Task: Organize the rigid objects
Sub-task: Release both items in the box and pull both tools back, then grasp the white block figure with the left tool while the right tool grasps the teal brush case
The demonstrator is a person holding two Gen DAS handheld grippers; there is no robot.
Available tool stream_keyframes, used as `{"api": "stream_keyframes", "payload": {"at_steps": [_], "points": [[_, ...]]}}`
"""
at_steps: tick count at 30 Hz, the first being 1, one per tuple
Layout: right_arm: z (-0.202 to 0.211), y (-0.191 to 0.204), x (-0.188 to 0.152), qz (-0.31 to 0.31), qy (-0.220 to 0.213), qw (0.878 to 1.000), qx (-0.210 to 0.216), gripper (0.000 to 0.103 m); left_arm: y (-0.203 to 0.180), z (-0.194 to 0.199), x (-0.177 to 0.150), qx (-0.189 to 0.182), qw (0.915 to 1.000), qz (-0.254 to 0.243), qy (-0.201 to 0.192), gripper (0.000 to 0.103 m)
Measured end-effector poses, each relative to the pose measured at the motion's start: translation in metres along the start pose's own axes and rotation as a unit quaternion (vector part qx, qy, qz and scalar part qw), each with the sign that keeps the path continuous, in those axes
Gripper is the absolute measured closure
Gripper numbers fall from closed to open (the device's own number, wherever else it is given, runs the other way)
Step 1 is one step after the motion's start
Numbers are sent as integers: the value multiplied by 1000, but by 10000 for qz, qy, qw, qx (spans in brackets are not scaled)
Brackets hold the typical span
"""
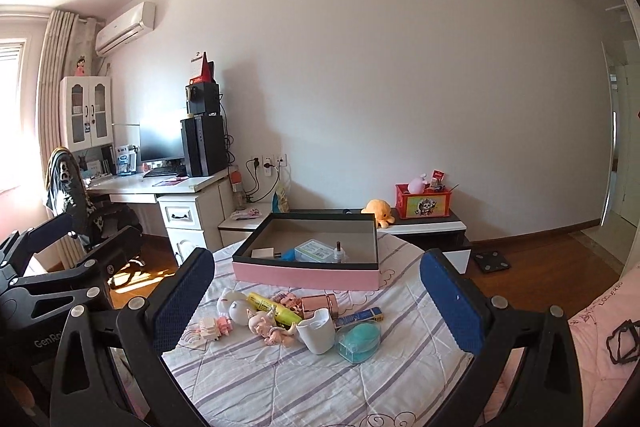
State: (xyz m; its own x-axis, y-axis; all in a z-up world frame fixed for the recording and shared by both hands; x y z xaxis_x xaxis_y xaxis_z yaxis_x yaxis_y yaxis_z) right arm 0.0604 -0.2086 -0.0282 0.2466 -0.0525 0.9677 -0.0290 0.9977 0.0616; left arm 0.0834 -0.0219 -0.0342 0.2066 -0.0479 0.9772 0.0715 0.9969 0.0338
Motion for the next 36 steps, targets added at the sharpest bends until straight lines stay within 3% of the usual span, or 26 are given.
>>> {"api": "stream_keyframes", "payload": {"at_steps": [9, 14, 25, 36], "points": [[3, 1, -1, 9, -12, 10000, -5, 0, 0, 3, -2, 2, 10000, 16, 15, 0], [-8, -2, -8, 8, 140, 9999, -19, 0, -4, -11, -8, -47, 9998, 2, 210, 0], [-70, -28, -67, -46, 1150, 9931, -223, 0, -18, -90, -75, -571, 9866, 104, 1528, 0], [-154, -59, -124, -143, 2232, 9740, -365, 0, -16, -157, -121, -385, 9704, 46, 2384, 0]]}}
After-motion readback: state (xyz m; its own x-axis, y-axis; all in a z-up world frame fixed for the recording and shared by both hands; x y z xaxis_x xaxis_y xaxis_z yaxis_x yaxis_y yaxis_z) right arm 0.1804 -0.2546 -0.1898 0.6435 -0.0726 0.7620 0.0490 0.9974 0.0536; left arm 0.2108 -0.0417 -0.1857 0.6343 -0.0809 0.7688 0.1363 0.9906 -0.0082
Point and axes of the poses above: each gripper's, at about its wrist camera, not at the fingertips, and z roughly against the way its jaws point, y to its left, x to its top, the point moved 1 cm from there along -z, roughly the way its jaws point
